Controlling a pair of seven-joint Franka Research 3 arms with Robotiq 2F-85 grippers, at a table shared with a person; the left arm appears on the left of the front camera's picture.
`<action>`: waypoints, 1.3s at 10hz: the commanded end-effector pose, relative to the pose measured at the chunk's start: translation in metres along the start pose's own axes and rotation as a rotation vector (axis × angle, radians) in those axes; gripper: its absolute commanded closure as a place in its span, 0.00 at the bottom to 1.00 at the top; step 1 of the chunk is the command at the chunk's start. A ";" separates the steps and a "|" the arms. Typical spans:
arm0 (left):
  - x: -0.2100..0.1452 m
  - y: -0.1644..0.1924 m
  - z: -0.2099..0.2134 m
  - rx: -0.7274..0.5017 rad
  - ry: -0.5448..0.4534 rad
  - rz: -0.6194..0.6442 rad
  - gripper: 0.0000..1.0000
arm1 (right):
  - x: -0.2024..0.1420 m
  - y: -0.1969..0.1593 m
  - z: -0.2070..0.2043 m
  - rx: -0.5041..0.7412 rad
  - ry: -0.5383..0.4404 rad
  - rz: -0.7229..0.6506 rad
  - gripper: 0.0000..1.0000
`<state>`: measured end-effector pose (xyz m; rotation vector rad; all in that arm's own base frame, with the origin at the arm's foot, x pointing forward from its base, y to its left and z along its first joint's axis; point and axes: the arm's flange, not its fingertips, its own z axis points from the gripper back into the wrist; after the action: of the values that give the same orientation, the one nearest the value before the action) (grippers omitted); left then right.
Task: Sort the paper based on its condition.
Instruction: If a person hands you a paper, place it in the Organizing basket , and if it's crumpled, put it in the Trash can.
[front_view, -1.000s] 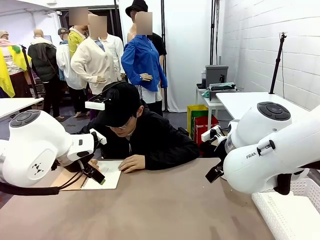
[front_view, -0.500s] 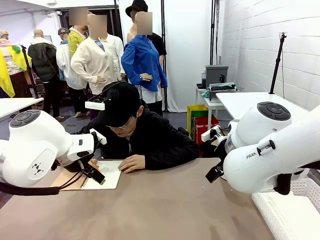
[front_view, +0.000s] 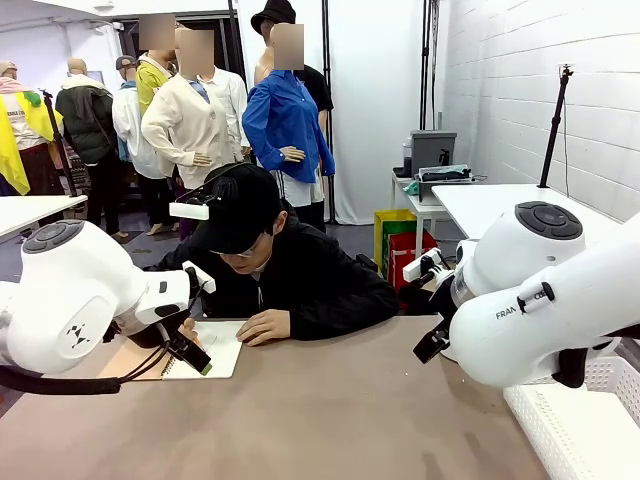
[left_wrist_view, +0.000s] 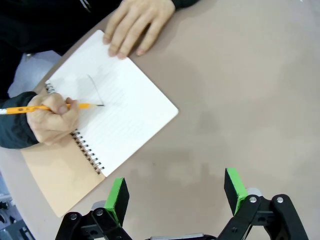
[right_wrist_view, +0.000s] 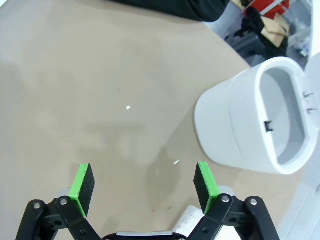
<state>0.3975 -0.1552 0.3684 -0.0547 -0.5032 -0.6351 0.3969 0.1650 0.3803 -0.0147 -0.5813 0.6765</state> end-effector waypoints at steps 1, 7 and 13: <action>-0.006 0.015 0.015 -0.117 0.027 -0.008 0.00 | 0.000 0.003 0.003 -0.133 -0.038 0.053 0.00; -0.001 0.008 0.034 -0.138 0.034 -0.009 0.00 | 0.007 -0.011 0.016 -0.131 -0.035 0.122 0.00; 0.006 0.012 0.047 -0.154 0.068 -0.036 0.00 | 0.014 -0.009 0.018 -0.068 -0.038 0.130 0.00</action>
<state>0.3870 -0.1439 0.4039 -0.1643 -0.4022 -0.6953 0.3983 0.1616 0.3978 -0.1672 -0.6557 0.7671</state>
